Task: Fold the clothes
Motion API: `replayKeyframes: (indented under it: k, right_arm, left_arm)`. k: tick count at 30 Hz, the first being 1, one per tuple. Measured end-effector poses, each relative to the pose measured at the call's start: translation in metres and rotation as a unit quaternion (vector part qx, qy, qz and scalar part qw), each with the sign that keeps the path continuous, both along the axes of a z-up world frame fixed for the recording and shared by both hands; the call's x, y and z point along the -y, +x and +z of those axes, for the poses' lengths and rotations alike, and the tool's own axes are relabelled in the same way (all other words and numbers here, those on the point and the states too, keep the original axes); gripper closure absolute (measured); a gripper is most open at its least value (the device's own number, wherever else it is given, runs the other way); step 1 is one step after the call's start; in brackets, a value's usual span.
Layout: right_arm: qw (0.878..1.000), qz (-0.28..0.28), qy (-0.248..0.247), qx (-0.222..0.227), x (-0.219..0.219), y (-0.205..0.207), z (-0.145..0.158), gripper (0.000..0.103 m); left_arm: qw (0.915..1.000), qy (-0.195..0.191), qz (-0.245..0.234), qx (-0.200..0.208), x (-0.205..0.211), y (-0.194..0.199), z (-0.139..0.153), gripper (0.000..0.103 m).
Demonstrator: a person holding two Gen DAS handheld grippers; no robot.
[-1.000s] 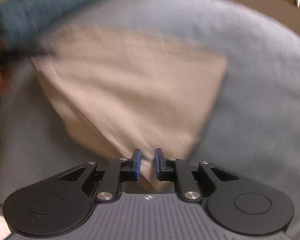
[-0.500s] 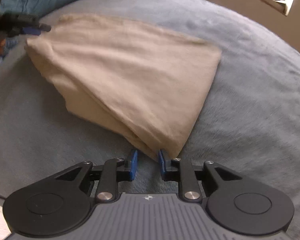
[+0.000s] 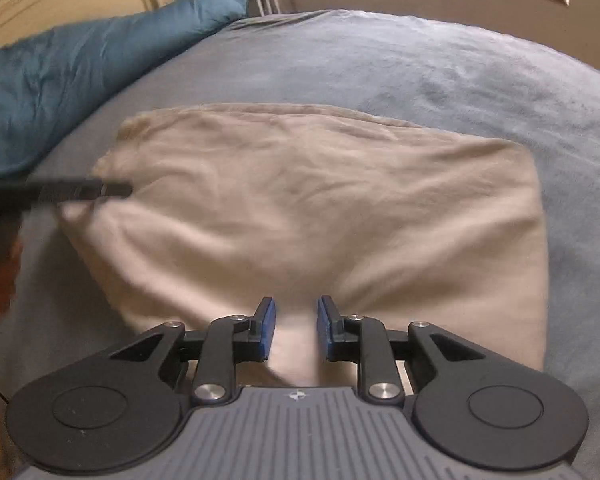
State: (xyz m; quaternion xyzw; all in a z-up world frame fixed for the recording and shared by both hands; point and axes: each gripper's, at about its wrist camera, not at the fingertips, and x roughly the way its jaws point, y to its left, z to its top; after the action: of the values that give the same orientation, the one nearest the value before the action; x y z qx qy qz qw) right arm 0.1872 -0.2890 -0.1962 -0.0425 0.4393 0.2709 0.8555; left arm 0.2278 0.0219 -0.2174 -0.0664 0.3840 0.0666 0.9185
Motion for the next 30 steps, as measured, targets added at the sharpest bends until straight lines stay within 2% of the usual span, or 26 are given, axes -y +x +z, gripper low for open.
replayKeyframes:
  k: [2,5,7,9,12,15,17,20,25,27,30]
  right_arm:
    - [1.000,0.010,-0.008,0.002,0.007,-0.014,0.007,0.079]
    - [1.000,0.002,0.009,-0.020,0.019,-0.012,0.027,0.079]
    - [1.000,-0.002,0.027,-0.010,0.014,-0.005,0.039,0.078]
    - [0.999,0.011,0.037,0.010,-0.008,0.000,0.047,0.078]
    - [0.999,0.041,0.021,0.027,-0.051,0.006,0.036,0.078]
    - [0.996,0.080,-0.021,0.024,-0.081,0.001,0.014,0.077]
    - [0.993,0.106,-0.028,0.032,-0.084,-0.016,0.019,0.078]
    - [0.991,0.132,-0.016,0.008,-0.079,-0.029,0.026,0.077]
    - [0.993,0.117,0.012,0.025,-0.080,-0.015,0.048,0.078]
    - [0.994,0.106,0.015,0.029,-0.089,0.000,0.045,0.078]
    - [0.991,0.137,-0.002,-0.002,-0.111,0.001,0.024,0.081]
  left_arm:
    - [0.9999,-0.014,0.006,0.007,-0.010,-0.001,0.000,0.053]
    - [0.9997,-0.023,0.007,0.009,-0.013,0.002,-0.001,0.053]
    - [0.9997,-0.022,0.005,0.011,-0.012,0.002,-0.002,0.053]
    - [0.9996,-0.025,0.007,0.014,-0.012,0.001,-0.002,0.053]
    - [0.9991,-0.037,0.012,0.016,-0.014,-0.001,0.000,0.053]
    - [0.9985,-0.048,0.019,0.017,-0.019,-0.001,0.002,0.053]
    - [0.9980,-0.056,0.022,0.019,-0.023,0.001,0.001,0.054]
    - [0.9975,-0.063,0.023,0.020,-0.026,0.003,-0.001,0.054]
    - [0.9981,-0.054,0.017,0.025,-0.023,0.004,-0.002,0.053]
    - [0.9977,-0.059,0.017,0.027,-0.024,0.003,-0.002,0.053]
    - [0.9971,-0.068,0.019,0.028,-0.028,0.002,-0.001,0.054]
